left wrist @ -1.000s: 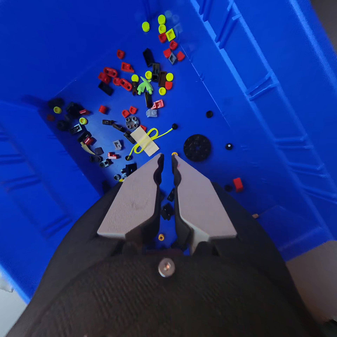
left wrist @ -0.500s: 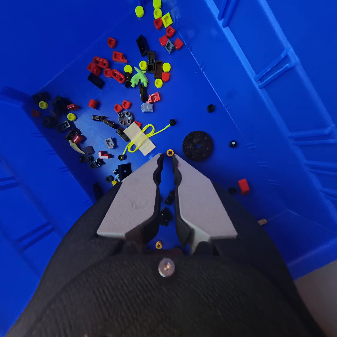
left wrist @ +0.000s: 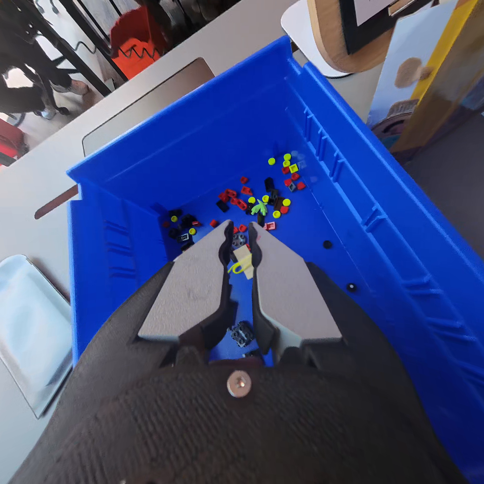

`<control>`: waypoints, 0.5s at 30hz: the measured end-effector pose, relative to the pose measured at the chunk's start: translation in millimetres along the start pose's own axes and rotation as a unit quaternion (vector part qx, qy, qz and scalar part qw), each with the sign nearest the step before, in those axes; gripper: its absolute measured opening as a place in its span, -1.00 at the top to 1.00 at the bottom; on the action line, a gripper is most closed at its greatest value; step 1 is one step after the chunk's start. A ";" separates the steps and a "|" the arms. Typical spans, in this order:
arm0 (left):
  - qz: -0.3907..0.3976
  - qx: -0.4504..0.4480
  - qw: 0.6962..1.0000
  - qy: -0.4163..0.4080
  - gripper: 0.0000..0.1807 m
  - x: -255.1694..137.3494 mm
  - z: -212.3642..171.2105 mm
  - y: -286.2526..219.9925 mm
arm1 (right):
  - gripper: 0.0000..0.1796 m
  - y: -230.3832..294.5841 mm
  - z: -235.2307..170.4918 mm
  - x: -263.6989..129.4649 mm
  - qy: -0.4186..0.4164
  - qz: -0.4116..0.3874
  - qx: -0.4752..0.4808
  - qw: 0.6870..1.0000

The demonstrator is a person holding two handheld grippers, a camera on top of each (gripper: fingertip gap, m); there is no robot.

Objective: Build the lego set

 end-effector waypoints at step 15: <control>0.078 -0.105 0.983 -0.126 0.86 -24.9 9.1 30.0 | 1.00 0.5 0.2 2.7 0.004 0.009 -0.003 1.000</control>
Point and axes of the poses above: each gripper's, where its closed fingertips meet, x out along the fingers, z out of its top, y = z × x across the jaws, the point moved 8 cm from there along -x, back along the fingers, and after that the axes turned 13 degrees about x, right-handed, at the moved point
